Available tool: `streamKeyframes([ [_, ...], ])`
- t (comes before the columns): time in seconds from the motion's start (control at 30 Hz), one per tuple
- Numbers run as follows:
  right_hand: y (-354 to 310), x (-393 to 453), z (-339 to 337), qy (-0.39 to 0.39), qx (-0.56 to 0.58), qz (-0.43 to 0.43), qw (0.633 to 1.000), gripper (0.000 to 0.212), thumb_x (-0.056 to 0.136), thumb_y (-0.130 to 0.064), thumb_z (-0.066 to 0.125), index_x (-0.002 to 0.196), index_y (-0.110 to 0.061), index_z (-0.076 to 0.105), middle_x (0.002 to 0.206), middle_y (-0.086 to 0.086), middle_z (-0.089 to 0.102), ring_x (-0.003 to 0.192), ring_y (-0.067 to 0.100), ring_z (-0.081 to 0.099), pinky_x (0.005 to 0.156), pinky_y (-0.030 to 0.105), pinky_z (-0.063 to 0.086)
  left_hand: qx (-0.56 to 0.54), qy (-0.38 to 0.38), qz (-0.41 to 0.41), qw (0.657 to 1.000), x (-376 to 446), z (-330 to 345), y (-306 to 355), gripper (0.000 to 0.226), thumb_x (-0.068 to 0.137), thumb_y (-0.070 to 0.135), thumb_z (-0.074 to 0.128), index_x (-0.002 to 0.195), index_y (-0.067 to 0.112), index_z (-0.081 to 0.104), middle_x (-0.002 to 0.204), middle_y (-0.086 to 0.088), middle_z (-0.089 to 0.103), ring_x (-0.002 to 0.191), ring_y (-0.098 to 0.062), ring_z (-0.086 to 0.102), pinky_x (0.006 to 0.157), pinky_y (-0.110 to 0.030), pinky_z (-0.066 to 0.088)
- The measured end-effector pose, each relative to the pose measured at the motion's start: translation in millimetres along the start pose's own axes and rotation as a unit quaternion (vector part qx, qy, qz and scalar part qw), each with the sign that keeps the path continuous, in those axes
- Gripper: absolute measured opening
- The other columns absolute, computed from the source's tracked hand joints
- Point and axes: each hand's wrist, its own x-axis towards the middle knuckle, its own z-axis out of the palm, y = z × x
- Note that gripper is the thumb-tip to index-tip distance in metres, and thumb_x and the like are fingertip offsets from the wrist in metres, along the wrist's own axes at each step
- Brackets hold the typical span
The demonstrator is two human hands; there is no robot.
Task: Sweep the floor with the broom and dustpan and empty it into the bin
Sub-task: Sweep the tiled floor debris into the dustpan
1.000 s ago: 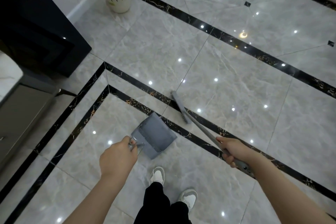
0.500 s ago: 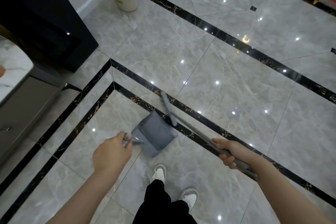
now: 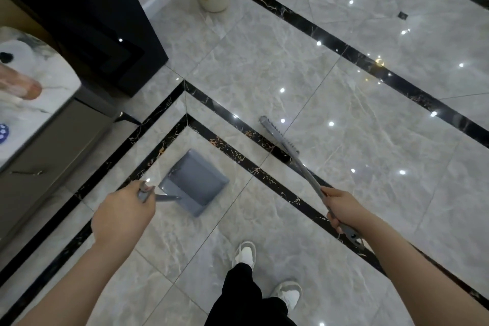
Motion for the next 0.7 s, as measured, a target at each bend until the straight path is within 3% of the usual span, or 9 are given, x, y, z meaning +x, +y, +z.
streamKeyframes([
  [0.17, -39, 15, 42, -0.03, -0.05, -0.02, 0.998, 0.05, 0.098, -0.014, 0.032, 0.147, -0.023, 0.031, 0.059, 0.007, 0.047, 0.044, 0.014, 0.042, 0.038, 0.024, 0.037, 0.013, 0.003, -0.033, 0.999, 24, 3, -22, 0.023, 0.089, 0.031, 0.05, 0.092, 0.015, 0.066, 0.06, -0.01, 0.058, 0.057, -0.031, 0.054, 0.05, -0.027, 0.04],
  [0.43, -75, 17, 90, -0.155, -0.107, 0.023, 0.982, 0.052, 0.096, -0.01, 0.03, 0.144, -0.029, 0.037, 0.062, 0.005, 0.04, 0.033, 0.009, 0.033, 0.036, 0.017, 0.03, 0.043, 0.006, -0.028, 0.999, 50, -2, -39, 0.023, 0.089, 0.03, 0.05, 0.09, 0.013, 0.065, 0.064, -0.012, 0.062, 0.06, -0.032, 0.056, 0.05, -0.026, 0.037],
  [0.57, -94, 6, 83, -0.216, -0.115, 0.042, 0.969, 0.048, 0.096, -0.01, 0.036, 0.14, -0.03, 0.041, 0.056, 0.001, 0.034, 0.034, 0.007, 0.028, 0.035, 0.016, 0.025, 0.012, 0.017, -0.011, 1.0, 52, 0, -39, 0.02, 0.086, 0.021, 0.056, 0.088, 0.005, 0.067, 0.065, -0.019, 0.064, 0.06, -0.036, 0.059, 0.051, -0.028, 0.038],
  [0.7, -108, 4, 60, -0.197, -0.076, 0.039, 0.977, 0.046, 0.098, -0.01, 0.036, 0.14, -0.028, 0.039, 0.048, 0.0, 0.036, 0.03, 0.006, 0.029, 0.031, 0.013, 0.026, 0.011, 0.028, -0.001, 1.0, 52, 0, -42, 0.02, 0.083, 0.021, 0.061, 0.089, 0.003, 0.068, 0.067, -0.022, 0.066, 0.064, -0.039, 0.062, 0.054, -0.029, 0.033],
])
